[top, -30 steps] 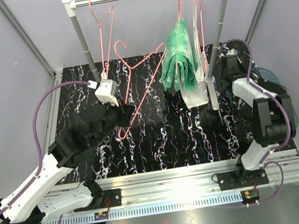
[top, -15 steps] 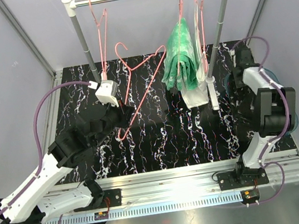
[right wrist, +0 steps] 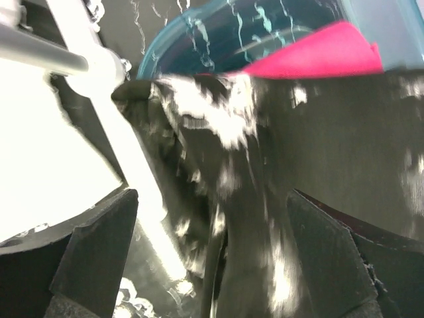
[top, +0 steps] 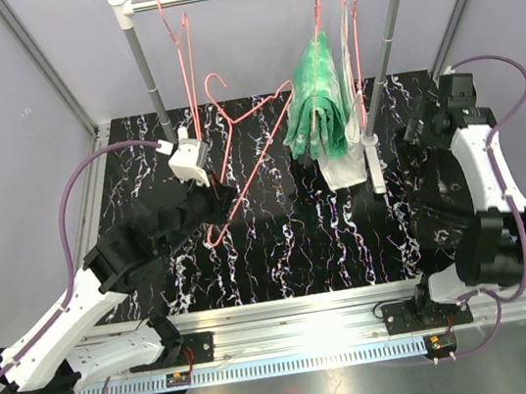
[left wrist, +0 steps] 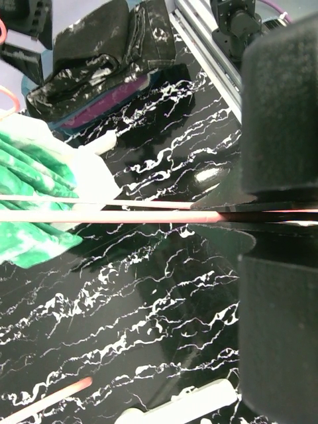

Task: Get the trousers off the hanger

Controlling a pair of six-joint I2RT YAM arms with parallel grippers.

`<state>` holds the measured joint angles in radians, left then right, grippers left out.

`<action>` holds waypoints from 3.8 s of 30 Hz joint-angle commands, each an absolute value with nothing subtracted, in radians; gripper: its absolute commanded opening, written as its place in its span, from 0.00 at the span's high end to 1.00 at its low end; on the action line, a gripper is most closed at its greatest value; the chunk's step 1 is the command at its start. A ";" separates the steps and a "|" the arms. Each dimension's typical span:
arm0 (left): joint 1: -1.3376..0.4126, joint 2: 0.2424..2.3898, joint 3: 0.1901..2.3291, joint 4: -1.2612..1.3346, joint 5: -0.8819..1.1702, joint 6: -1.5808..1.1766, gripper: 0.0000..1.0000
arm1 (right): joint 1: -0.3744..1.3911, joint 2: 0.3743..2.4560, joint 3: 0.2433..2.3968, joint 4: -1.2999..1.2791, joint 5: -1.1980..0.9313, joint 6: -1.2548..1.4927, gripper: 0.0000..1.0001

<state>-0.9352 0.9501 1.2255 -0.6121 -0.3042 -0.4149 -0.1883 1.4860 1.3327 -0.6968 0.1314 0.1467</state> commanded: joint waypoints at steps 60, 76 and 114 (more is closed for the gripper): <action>-0.931 0.937 1.266 -0.515 -0.256 -0.382 1.00 | -0.205 1.716 1.071 -0.517 -0.259 -0.634 1.00; -0.931 0.968 1.339 -0.616 -0.353 -0.371 1.00 | -0.233 1.729 1.167 -0.506 -0.202 -0.552 0.78; -0.808 1.664 2.256 -0.983 -0.744 -0.475 1.00 | -0.226 0.644 1.221 -0.706 -0.551 0.477 0.00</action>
